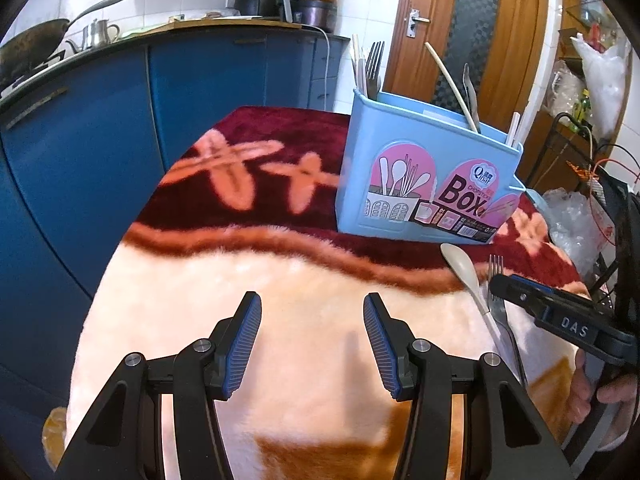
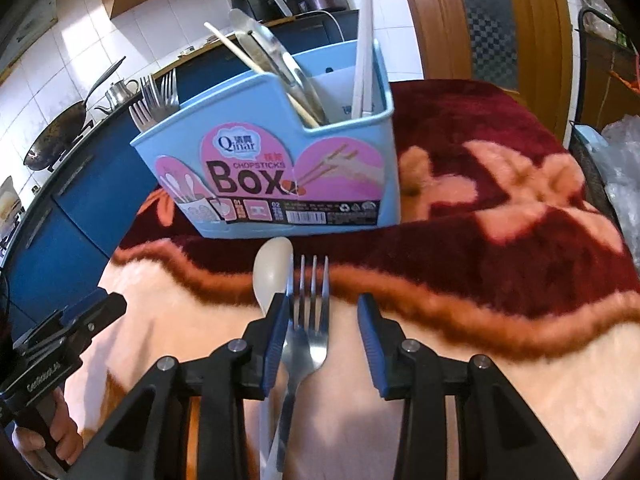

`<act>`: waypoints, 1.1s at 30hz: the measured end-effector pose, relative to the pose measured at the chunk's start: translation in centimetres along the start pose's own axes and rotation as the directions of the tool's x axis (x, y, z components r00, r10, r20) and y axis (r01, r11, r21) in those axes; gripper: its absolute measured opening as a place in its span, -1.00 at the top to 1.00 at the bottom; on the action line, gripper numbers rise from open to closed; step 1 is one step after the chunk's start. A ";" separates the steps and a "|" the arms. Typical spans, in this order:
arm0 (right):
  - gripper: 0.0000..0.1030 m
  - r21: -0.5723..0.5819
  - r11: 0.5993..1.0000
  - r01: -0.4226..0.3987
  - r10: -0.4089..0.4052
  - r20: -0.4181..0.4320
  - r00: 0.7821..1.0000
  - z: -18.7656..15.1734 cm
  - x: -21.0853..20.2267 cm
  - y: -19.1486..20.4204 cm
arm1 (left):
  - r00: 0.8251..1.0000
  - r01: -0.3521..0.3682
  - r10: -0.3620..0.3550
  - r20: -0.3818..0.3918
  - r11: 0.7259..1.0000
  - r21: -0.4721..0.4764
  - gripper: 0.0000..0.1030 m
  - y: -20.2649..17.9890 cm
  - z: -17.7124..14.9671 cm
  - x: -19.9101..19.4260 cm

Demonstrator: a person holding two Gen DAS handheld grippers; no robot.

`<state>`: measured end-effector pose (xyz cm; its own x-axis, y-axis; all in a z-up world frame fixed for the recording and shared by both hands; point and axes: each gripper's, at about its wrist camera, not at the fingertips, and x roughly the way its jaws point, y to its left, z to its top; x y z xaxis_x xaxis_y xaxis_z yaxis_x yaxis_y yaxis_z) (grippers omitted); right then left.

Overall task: Organize utensils
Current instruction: 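Grasp the white plastic spoon with the left gripper while the right gripper grasps the metal fork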

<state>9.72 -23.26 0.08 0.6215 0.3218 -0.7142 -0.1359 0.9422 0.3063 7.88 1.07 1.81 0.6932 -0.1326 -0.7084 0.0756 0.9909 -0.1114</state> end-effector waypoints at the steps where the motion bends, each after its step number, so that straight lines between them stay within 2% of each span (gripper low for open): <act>1: 0.23 0.001 1.000 -0.003 0.003 -0.001 1.000 0.2 0.2 -0.1 | 1.000 0.001 -0.001 -0.001 1.000 -0.002 -0.06 0.0 0.0 0.1; 7: 0.25 0.014 0.999 -0.037 0.037 0.005 0.999 0.8 0.8 -0.6 | 1.000 0.007 -0.007 -0.014 1.000 -0.008 -0.06 0.0 -0.1 0.5; 9: 0.50 0.025 0.998 -0.055 0.055 0.008 0.998 0.8 0.8 -0.8 | 1.000 0.008 -0.008 -0.017 1.000 -0.009 -0.06 -0.1 -0.1 0.5; 16: 0.53 0.032 0.995 -0.092 0.090 0.074 0.993 0.3 -0.7 -0.9 | 1.000 0.006 -0.006 -0.012 1.000 0.010 -0.06 -0.9 0.1 0.2; 21: 0.53 0.018 1.000 -0.021 0.019 0.125 0.992 0.2 -2.2 -0.9 | 1.000 0.017 -0.016 -0.021 0.999 0.034 -0.06 -1.9 0.4 0.1; 26: 0.53 -0.010 0.997 0.081 -0.079 0.105 0.991 0.0 -2.7 -1.9 | 0.997 0.059 -0.057 -0.043 0.997 0.049 -0.06 -3.5 0.9 0.6; 29: 0.53 -0.009 0.994 0.106 -0.104 0.095 0.990 -0.2 -2.8 -3.1 | 0.995 0.087 -0.084 -0.059 0.995 0.054 -0.06 -4.7 1.3 1.2; 33: 0.53 0.001 0.995 0.100 -0.100 0.083 0.992 -0.3 -2.9 -4.2 | 0.986 0.139 -0.135 -0.093 0.990 0.036 -0.06 -6.1 2.0 2.5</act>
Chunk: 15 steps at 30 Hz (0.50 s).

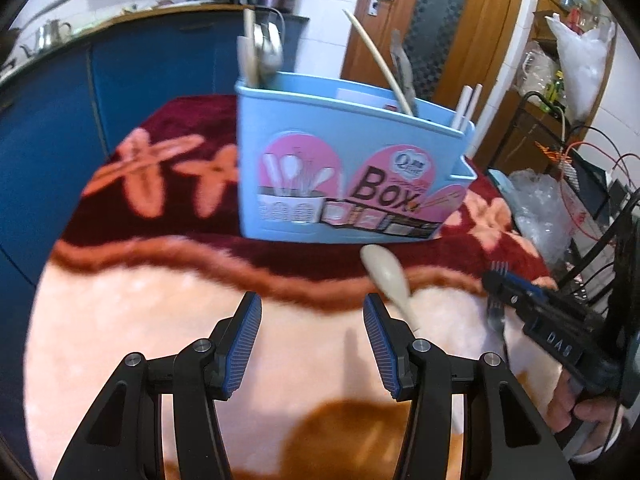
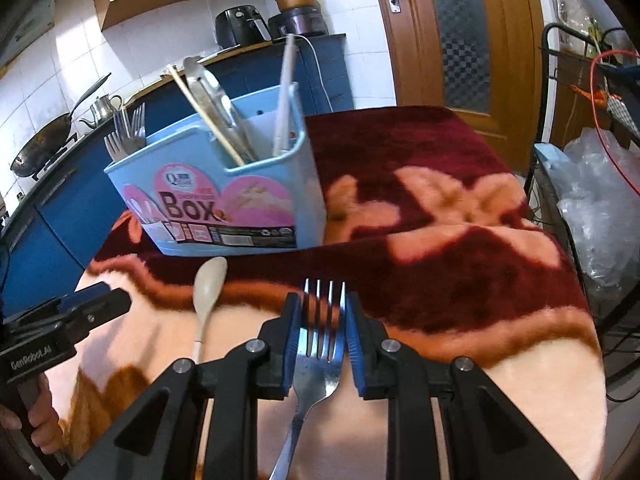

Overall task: Organize utensils
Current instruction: 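Grasp the white plastic spoon with the left gripper while the right gripper grasps the metal fork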

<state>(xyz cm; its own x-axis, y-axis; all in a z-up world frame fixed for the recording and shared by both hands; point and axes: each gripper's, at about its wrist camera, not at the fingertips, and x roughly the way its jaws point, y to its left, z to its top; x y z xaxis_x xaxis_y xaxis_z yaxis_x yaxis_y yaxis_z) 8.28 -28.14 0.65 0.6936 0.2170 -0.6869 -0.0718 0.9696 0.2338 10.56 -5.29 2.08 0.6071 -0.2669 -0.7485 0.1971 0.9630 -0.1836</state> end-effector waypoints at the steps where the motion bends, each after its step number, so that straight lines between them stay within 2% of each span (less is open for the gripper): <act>1: 0.53 0.000 1.000 -0.003 0.003 -0.004 1.000 0.0 0.1 -0.2 | 1.000 0.012 -0.012 -0.009 1.000 -0.005 -0.06 -0.3 0.2 0.4; 9: 0.53 0.002 1.000 -0.020 0.020 -0.007 1.000 0.0 -0.2 -0.6 | 0.991 0.075 -0.079 -0.104 0.996 -0.043 -0.03 -1.6 1.5 4.1; 11: 0.53 0.007 1.000 -0.025 0.025 -0.003 1.000 0.0 -0.4 -0.8 | 0.989 0.084 -0.088 -0.121 0.996 -0.041 0.17 -1.9 1.7 4.7; 12: 0.53 0.009 1.000 -0.026 0.026 -0.001 1.000 0.0 -0.4 -0.8 | 0.986 0.095 -0.100 -0.135 0.995 -0.041 0.34 -2.2 1.8 5.2; 13: 0.53 0.011 1.000 -0.029 0.029 0.001 1.000 0.0 -0.5 -1.0 | 0.982 0.120 -0.125 -0.140 0.992 -0.045 0.49 -2.3 1.9 5.4; 15: 0.53 0.013 0.999 -0.032 0.032 0.004 0.999 -0.1 -0.6 -1.0 | 0.969 0.173 -0.181 -0.167 0.983 -0.060 0.62 -2.6 2.3 6.0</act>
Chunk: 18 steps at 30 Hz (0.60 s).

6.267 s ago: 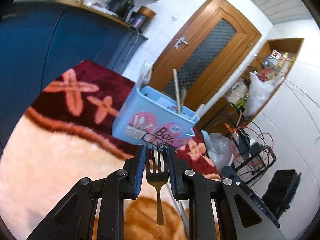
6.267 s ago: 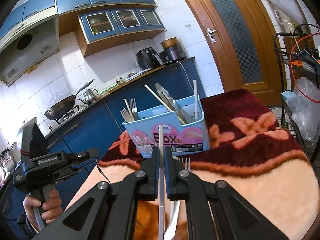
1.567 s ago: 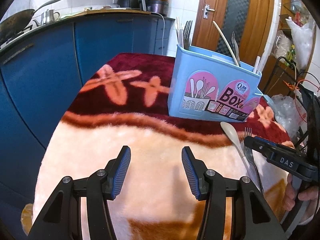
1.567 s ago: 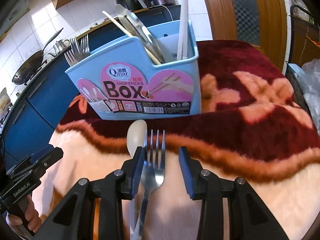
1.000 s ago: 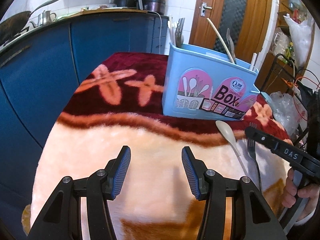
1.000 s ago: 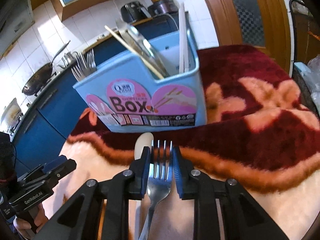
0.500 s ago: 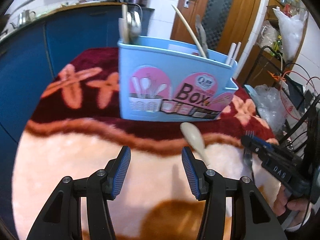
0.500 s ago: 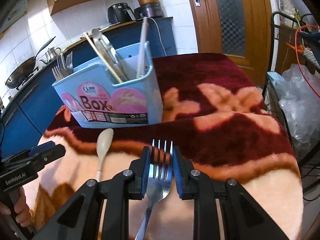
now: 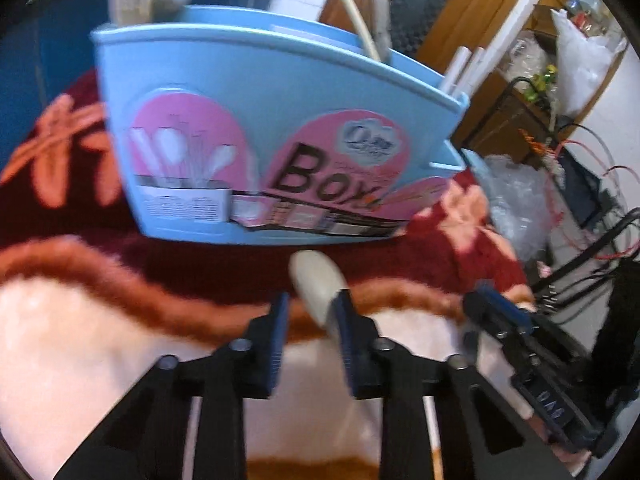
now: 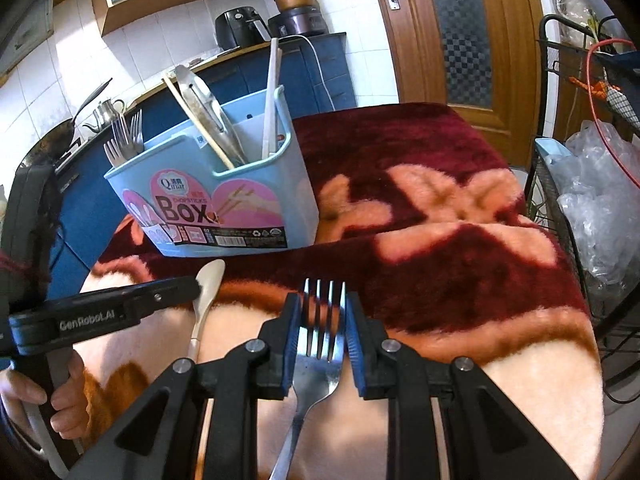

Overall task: Organize utensils
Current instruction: 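Grasp the white plastic spoon with the left gripper while the right gripper grasps the metal fork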

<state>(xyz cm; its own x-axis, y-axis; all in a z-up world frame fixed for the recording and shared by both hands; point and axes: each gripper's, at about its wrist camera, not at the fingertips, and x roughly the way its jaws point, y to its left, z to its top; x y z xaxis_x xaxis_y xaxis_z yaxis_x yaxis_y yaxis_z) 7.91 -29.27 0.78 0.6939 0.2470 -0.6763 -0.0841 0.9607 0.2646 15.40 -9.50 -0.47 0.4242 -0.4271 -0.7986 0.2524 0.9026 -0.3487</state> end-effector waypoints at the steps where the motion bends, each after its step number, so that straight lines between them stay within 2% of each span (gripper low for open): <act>1: 0.53 0.003 1.000 -0.002 0.002 0.001 1.000 0.0 -0.1 -0.1 | 1.000 0.002 -0.002 -0.012 1.000 -0.005 0.61 -0.2 0.2 0.3; 7: 0.53 0.019 1.000 -0.010 0.010 0.003 1.000 0.0 -0.1 -0.4 | 1.000 0.001 -0.001 -0.020 1.000 -0.014 0.56 -0.7 0.5 0.9; 18: 0.53 0.033 0.999 -0.016 0.015 0.009 1.000 0.0 -0.6 -0.8 | 0.998 -0.048 0.048 -0.049 0.999 0.008 0.48 -1.5 0.7 1.5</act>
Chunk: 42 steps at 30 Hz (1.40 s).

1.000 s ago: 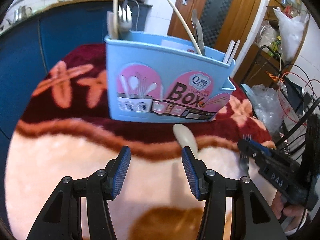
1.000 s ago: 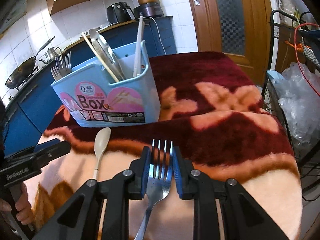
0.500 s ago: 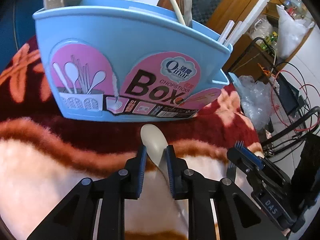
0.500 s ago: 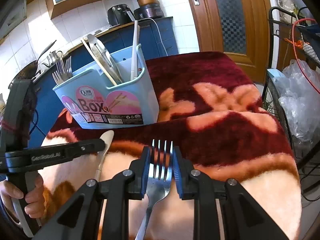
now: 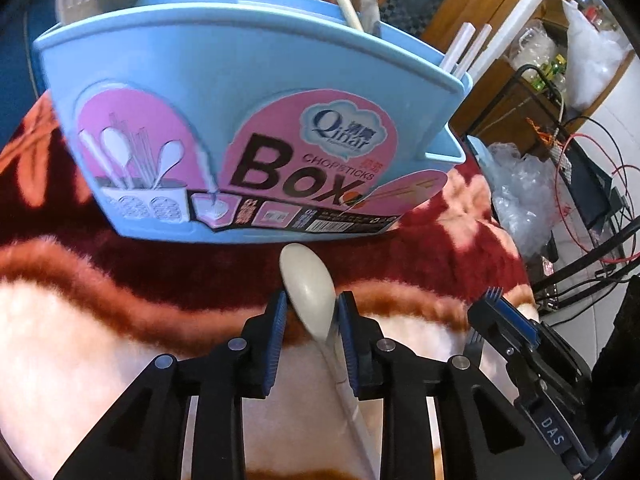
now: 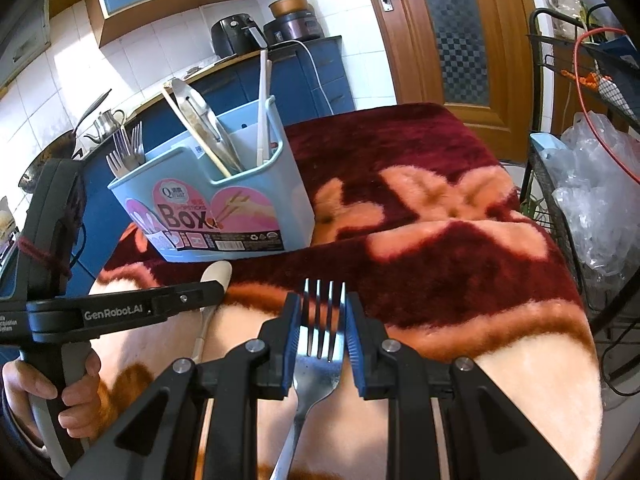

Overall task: Organize utensils
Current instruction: 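Grasp the white plastic spoon with the left gripper while the right gripper grasps the metal fork, then lift the spoon and fork up and lower them into the blue caddy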

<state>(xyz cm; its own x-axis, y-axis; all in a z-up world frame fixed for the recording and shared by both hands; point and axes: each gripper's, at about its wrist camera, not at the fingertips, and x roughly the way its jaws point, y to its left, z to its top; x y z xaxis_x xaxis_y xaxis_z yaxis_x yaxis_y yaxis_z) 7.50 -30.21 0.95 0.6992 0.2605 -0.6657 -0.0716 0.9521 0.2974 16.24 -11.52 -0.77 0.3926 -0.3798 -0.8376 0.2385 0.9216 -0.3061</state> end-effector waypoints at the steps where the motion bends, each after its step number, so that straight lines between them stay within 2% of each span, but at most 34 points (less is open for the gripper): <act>1: 0.53 0.004 1.000 -0.002 0.002 0.000 1.000 0.0 0.0 0.0 | 1.000 0.001 -0.001 0.004 1.000 0.005 0.48 0.0 0.0 0.0; 3: 0.53 0.009 1.000 -0.007 0.007 0.002 1.000 0.0 -0.1 -0.1 | 1.000 0.012 -0.012 0.017 1.000 -0.007 0.55 0.2 0.0 0.0; 6: 0.53 0.014 1.000 -0.016 0.016 0.003 1.000 -0.1 -0.2 -0.2 | 0.998 0.053 -0.053 0.035 0.998 -0.015 0.87 0.4 -0.5 -0.4; 10: 0.53 0.032 0.999 -0.044 0.045 -0.007 0.999 -0.2 -0.3 -0.4 | 0.994 0.057 -0.057 0.093 0.998 0.000 0.87 0.4 -1.3 -1.8; 13: 0.56 0.045 0.996 -0.071 0.072 -0.014 0.997 -0.5 -0.3 -0.5 | 0.983 0.070 -0.071 0.168 0.997 0.012 0.87 0.3 -2.0 -3.8; 15: 0.81 0.050 0.995 -0.080 0.081 -0.010 0.997 -0.5 -0.4 -0.6 | 0.975 0.056 -0.061 0.216 0.998 0.030 0.87 0.1 -2.5 -5.2; 18: 0.94 0.051 0.995 -0.084 0.083 0.013 0.996 -0.6 -0.8 -0.6 | 0.962 0.024 -0.034 0.269 0.999 0.042 0.87 0.1 -3.3 -6.8; 23: 0.97 0.028 0.993 -0.114 0.111 0.081 0.990 -0.5 -2.4 0.1 | 0.947 0.016 -0.027 0.319 0.999 0.037 0.87 0.9 -3.8 -8.7; 25: 0.97 0.012 0.992 -0.122 0.120 0.098 0.988 -0.4 -3.0 0.5 | 0.937 -0.010 -0.009 0.348 0.999 0.051 0.87 0.9 -4.1 -9.6; 28: 0.94 0.014 0.991 -0.130 0.129 0.071 0.989 -0.2 -3.0 0.5 | 0.930 -0.030 0.005 0.369 0.998 0.063 0.87 0.9 -4.5 -10.4; 29: 0.87 0.022 0.993 -0.114 0.113 0.061 0.992 -0.2 -2.9 0.3 | 0.929 -0.033 0.007 0.371 0.997 0.064 0.87 1.0 -4.6 -10.6; 30: 0.69 0.023 0.995 -0.100 0.098 0.048 0.994 -0.3 -2.7 0.1 | 0.927 -0.041 0.014 0.376 0.997 0.065 0.87 1.0 -4.8 -10.8; 32: 0.48 0.008 0.996 -0.090 0.090 0.020 0.996 -0.5 -2.3 -0.1 | 0.923 -0.053 0.024 0.383 0.996 0.065 0.87 1.3 -5.0 -11.0; 37: 0.43 -0.019 0.999 -0.045 0.043 -0.064 0.997 -1.0 -0.4 -0.8 | 0.921 -0.070 0.045 0.388 0.996 0.049 0.87 2.1 -5.4 -11.4; 39: 0.42 0.019 0.998 -0.060 0.062 -0.108 0.992 -1.1 0.5 -1.4 | 0.921 -0.065 0.043 0.387 0.997 0.043 0.87 2.4 -5.6 -11.5; 42: 0.41 0.043 0.994 -0.104 0.108 -0.106 0.988 -0.7 1.0 -1.9 | 0.919 -0.059 0.037 0.391 0.997 0.045 0.87 2.6 -5.7 -11.8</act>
<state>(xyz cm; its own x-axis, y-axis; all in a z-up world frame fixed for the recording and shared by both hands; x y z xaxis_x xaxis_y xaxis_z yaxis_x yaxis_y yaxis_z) 7.83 -31.68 -0.80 0.6078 0.3771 -0.6988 -0.1127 0.9121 0.3942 7.13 -4.18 5.75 0.7175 -0.3465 -0.6043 0.2545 0.9379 -0.2356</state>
